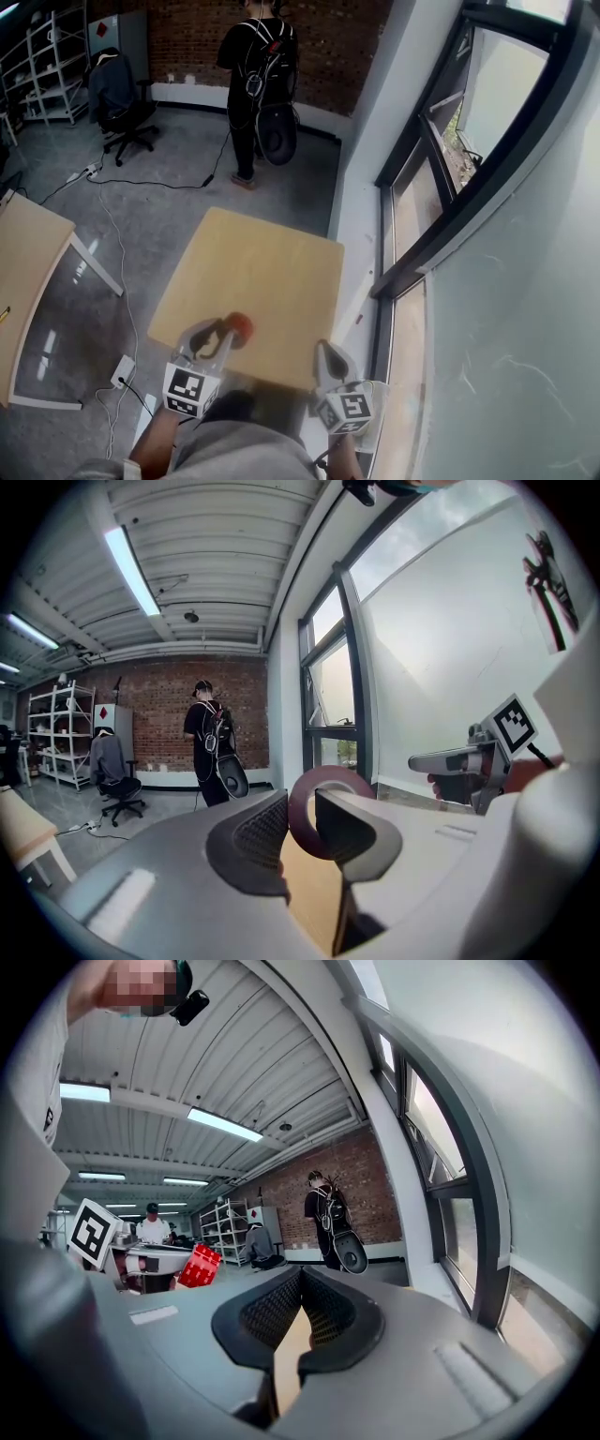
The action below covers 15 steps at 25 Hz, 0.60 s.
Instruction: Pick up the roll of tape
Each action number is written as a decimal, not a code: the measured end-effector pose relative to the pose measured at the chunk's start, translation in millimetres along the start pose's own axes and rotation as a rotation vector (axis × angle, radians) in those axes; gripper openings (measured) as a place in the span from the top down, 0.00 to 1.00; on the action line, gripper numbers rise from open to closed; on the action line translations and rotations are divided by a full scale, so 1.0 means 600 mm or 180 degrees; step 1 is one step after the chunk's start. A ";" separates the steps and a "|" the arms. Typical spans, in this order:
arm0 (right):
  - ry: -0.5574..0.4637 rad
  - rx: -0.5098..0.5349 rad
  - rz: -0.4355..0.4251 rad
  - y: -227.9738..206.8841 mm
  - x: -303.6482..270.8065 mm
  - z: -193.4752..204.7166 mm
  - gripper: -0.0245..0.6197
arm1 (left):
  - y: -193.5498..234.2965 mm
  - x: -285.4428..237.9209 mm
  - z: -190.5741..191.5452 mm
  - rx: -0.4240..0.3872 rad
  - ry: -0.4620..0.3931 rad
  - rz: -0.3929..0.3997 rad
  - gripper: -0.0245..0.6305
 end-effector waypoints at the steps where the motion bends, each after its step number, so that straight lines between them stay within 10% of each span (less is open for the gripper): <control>1: -0.0014 -0.0003 0.0005 0.001 0.005 -0.001 0.94 | 0.000 0.006 0.000 0.0000 -0.0016 -0.0017 0.82; 15: -0.0115 0.0040 -0.0027 0.003 0.028 -0.005 0.94 | -0.004 0.041 -0.006 -0.0004 -0.0116 -0.0113 0.82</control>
Point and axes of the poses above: the fingertips, and each gripper's own axes: x backward along the fingers, y to its left, z out of its underside, the point moved 8 cm from there along x, backward along the fingers, and after that the axes turned 4 degrees about x, right-handed, at the moved point
